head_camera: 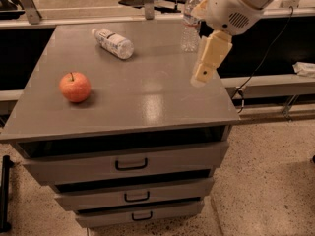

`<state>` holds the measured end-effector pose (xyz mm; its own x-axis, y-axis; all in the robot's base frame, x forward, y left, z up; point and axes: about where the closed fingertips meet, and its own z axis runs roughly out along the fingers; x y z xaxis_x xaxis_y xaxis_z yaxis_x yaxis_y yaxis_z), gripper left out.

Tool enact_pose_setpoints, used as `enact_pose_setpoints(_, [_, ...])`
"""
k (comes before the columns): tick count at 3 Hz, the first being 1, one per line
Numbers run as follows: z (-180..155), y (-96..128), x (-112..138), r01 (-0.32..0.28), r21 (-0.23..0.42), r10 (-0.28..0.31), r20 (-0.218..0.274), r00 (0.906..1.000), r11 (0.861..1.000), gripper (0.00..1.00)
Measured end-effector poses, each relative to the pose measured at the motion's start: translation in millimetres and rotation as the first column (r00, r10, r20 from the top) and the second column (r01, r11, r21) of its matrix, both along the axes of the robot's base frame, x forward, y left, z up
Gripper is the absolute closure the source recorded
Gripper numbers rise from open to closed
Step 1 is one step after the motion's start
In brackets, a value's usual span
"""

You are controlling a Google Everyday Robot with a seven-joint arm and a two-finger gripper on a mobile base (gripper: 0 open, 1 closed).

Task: Place blue plastic bottle upright

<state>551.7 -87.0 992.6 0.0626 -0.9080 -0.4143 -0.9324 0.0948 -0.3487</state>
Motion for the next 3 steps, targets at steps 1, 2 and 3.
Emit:
enact_pose_setpoints(1, [0,0,0,0.0,0.0,0.0,0.0,1.0,1.0,0.0])
enact_pose_setpoints(2, [1,2,4,0.025,0.04,-0.025,0.006,0.9997,0.999,0.0])
enact_pose_setpoints(3, [4,37,44,0.067,0.151,-0.072,0.03,0.9969,0.986,0.0])
